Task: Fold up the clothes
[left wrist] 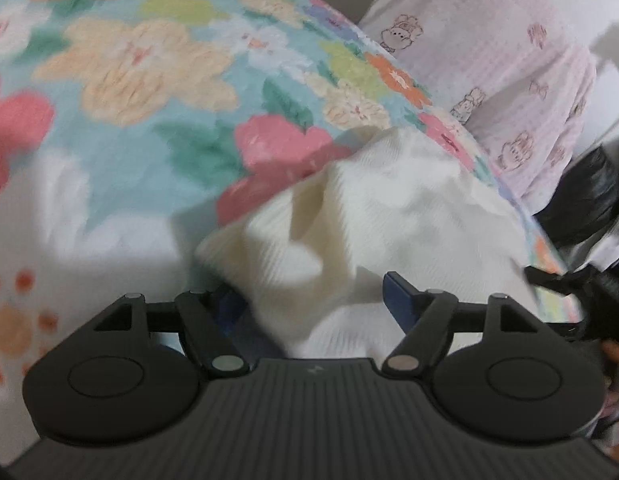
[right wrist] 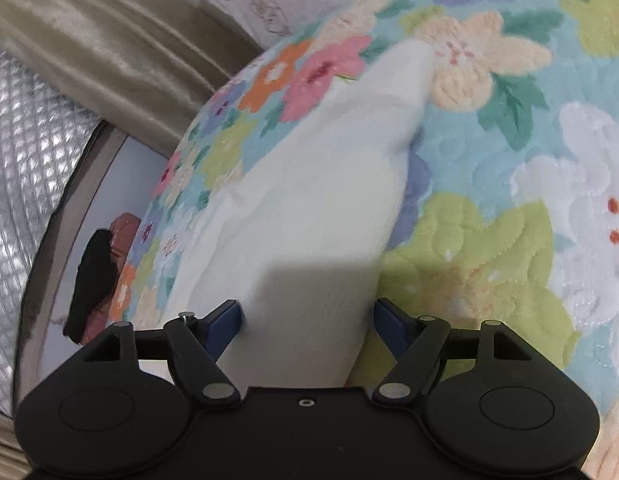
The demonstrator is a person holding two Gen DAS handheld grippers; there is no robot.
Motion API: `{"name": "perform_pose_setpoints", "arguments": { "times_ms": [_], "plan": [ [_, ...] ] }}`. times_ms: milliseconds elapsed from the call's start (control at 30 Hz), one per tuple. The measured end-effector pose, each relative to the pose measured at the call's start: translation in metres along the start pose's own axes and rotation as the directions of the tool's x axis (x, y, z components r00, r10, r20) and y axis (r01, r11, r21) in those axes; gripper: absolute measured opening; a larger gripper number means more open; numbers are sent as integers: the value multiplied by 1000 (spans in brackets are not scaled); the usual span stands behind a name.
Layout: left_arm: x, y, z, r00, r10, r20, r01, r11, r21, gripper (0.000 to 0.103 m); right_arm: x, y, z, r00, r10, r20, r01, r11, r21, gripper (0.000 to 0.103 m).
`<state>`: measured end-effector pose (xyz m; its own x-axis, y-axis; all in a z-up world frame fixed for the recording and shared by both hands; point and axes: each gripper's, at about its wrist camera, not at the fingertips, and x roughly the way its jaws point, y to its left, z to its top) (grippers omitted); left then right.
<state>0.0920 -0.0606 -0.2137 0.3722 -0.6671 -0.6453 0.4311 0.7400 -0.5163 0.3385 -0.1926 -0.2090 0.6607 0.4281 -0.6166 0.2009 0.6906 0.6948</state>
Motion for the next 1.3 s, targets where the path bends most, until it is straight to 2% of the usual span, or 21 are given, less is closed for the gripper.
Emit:
{"name": "perform_pose_setpoints", "arguments": {
  "times_ms": [67, 100, 133, 167, 233, 267, 300, 333, 367, 467, 533, 633, 767, 933, 1033, 1067, 1167, 1200, 1267, 1300],
  "plan": [
    [8, -6, 3, 1000, 22, 4, -22, 1000, 20, 41, 5, -3, 7, 1000, 11, -7, -12, 1000, -10, 83],
    [12, -8, 5, 1000, 24, 6, -25, 1000, 19, 19, 8, -3, 10, 1000, 6, -4, -6, 999, -36, 85],
    [14, -6, 5, 1000, 2, -1, -2, 1000, -6, 15, 13, -4, 11, 1000, -2, -4, 1, 998, -60, 90],
    [15, -5, 5, 1000, -5, 3, 5, 1000, -27, 14, 18, -6, 13, 1000, 0, -8, 0, 997, -79, 92],
    [11, -12, 3, 999, 18, 29, -18, 1000, 20, 13, 29, -11, 17, 999, 36, -10, -36, 995, -91, 95],
    [7, -19, 2, 998, 41, 53, -44, 998, 50, 13, 32, -10, 18, 998, 59, 1, -58, 993, -103, 90],
    [3, -25, 1, 995, 69, 76, -74, 996, 56, 13, 33, -6, 19, 996, 90, 11, -87, 987, -135, 79],
    [-3, -33, 2, 991, 87, 100, -95, 992, 83, 12, 34, 0, 19, 993, 114, 14, -110, 977, -182, 51],
    [-9, -39, 3, 988, 99, 119, -110, 989, 95, 12, 33, 9, 19, 993, 118, 16, -111, 964, -241, 35],
    [-26, -52, 10, 981, 116, 154, -132, 986, 103, 11, 21, 39, 13, 994, 102, 36, -77, 902, -424, 26],
    [-38, -62, 11, 973, 138, 186, -162, 979, 121, 11, 8, 59, 11, 991, 120, 52, -81, 873, -481, 23],
    [-70, -77, 11, 944, 196, 265, -237, 963, 131, 11, -14, 95, 3, 988, 141, 68, -77, 817, -572, 22],
    [-140, -87, 13, 898, 233, 373, -283, 955, 86, 11, -48, 145, -10, 980, 185, 73, -92, 749, -656, 21],
    [-254, -91, 10, 816, 257, 517, -334, 941, 60, 11, -101, 205, -43, 955, 289, 67, -154, 675, -721, 21],
    [-333, -94, 1, 741, 293, 605, -416, 907, 70, 11, -131, 238, -74, 930, 365, 38, -219, 635, -741, 21],
    [-362, -93, -5, 710, 316, 629, -454, 889, 65, 11, -141, 249, -85, 919, 395, 19, -249, 615, -748, 21],
    [-436, -84, -18, 648, 369, 667, -506, 862, 14, 11, -158, 286, -117, 877, 476, -65, -357, 554, -752, 21],
    [-454, -79, -20, 622, 397, 676, -532, 847, -8, 11, -161, 299, -127, 866, 492, -90, -381, 532, -756, 21],
    [-484, -61, -17, 592, 445, 672, -570, 821, -41, 11, -162, 325, -147, 849, 514, -125, -410, 490, -770, 21],
    [-492, -49, -12, 584, 468, 664, -578, 814, -65, 11, -156, 337, -157, 844, 518, -137, -417, 475, -775, 21]
  ]
}}
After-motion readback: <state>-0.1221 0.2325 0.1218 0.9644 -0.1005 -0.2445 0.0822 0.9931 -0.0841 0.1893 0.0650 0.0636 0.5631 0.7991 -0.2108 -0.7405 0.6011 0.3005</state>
